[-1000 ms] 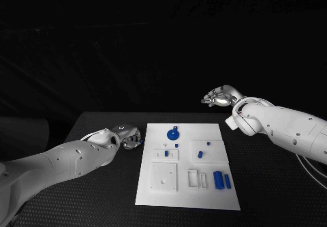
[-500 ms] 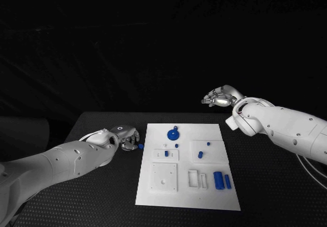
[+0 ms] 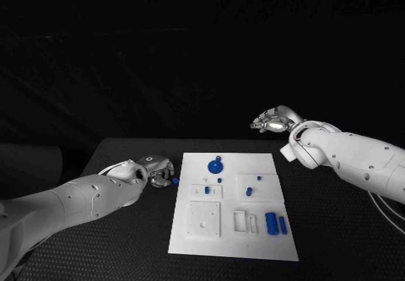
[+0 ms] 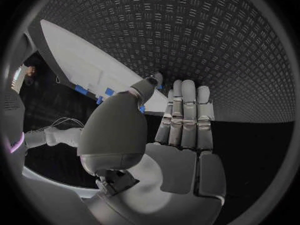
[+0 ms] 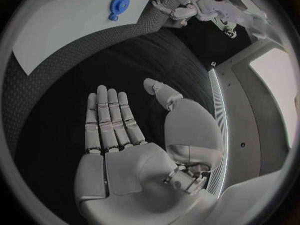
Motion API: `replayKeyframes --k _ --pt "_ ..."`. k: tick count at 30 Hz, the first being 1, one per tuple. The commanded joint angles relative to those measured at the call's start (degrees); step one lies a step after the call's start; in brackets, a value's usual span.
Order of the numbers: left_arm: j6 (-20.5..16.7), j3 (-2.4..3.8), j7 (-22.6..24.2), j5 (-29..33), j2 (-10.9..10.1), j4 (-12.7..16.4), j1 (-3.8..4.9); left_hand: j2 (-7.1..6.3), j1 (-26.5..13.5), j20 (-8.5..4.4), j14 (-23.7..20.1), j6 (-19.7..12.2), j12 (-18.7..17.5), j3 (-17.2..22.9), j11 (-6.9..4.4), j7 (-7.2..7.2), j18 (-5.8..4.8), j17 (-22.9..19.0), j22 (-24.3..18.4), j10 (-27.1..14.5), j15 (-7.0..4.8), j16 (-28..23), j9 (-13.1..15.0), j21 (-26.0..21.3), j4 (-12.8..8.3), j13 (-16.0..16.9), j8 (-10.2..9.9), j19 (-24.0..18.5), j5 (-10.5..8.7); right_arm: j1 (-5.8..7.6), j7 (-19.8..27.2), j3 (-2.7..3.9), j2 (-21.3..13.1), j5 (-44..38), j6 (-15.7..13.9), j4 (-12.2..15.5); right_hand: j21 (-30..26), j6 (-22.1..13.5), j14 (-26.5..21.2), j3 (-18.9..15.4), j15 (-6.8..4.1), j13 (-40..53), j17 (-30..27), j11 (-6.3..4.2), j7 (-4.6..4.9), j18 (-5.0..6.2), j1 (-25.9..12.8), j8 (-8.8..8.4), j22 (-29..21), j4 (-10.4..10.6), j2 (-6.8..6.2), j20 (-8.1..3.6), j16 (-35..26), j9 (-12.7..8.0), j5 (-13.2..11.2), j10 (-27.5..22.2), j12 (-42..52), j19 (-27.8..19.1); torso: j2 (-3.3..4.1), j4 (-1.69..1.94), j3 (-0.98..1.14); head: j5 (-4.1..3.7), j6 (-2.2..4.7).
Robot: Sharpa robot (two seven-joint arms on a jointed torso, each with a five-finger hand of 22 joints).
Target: Assemble the parts on the task board
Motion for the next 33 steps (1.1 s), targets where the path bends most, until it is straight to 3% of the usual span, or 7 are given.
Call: replayKeyframes --k 1,11,27,33 --pt "-3.7 0.01 5.1 1.7 -0.2 0.8 0.00 -0.03 1.2 -1.82 -0.3 0.5 -0.3 0.1 -0.17 -0.40 -0.14 0.1 1.2 -0.4 -0.34 -0.1 0.1 -0.4 -0.9 0.0 0.5 0.4 -0.16 0.00 0.4 0.02 0.0 -0.1 0.7 0.1 -0.4 -0.4 -0.3 0.0 0.12 -0.1 -0.1 -0.03 0.12 -0.07 -0.3 0.24 1.1 0.1 0.01 0.18 -0.3 -0.1 0.2 0.5 -0.2 0.1 -0.03 0.02 0.01 -0.03 -0.07" --pt "-9.3 0.00 8.5 2.6 -1.0 2.0 -0.02 -1.51 3.9 -1.74 -0.2 -0.1 -1.1 0.9 0.27 -1.42 -0.29 0.3 1.2 -2.2 -0.21 -0.1 -0.3 -0.6 -4.0 -0.1 0.8 0.7 -0.07 0.00 0.3 0.02 -0.2 -0.1 0.8 0.1 -0.4 -0.4 -0.3 0.0 0.12 -0.1 -0.1 -0.03 0.12 -0.07 -0.3 0.25 1.1 0.1 0.04 0.19 -0.3 -0.1 0.2 0.5 -0.2 0.2 -0.03 0.04 -0.04 -0.12 -0.09" --pt "-0.6 0.00 4.7 -1.0 0.0 0.7 -0.03 -0.45 3.8 -1.46 -1.3 1.9 -1.2 0.9 0.61 -1.51 -0.53 0.9 1.4 -4.4 0.12 0.4 -0.2 -0.4 -4.9 0.3 2.5 -0.2 -0.11 0.00 0.3 0.02 -0.1 -0.1 0.9 0.0 -0.4 -0.4 -0.3 -0.1 0.12 -0.1 -0.1 -0.04 0.11 -0.07 -0.4 0.27 1.1 0.1 0.08 0.20 -0.3 -0.1 0.2 0.5 -0.2 0.2 0.01 -0.03 -0.05 -0.16 -0.26" --pt "0.6 0.00 4.2 -1.4 -0.1 0.7 -0.03 -0.37 3.3 -1.29 -2.2 1.9 -1.1 0.7 0.75 -1.38 -0.65 1.4 1.5 -5.2 0.31 1.1 -0.3 -0.1 -5.0 0.5 2.6 -0.9 0.03 0.00 0.3 0.02 -0.1 -0.1 0.9 0.0 -0.5 -0.3 -0.3 -0.1 0.12 -0.1 -0.1 -0.05 0.11 -0.07 -0.4 0.27 1.1 0.2 0.09 0.20 -0.3 -0.1 0.2 0.6 -0.2 0.2 0.00 0.05 -0.05 -0.21 -0.36"
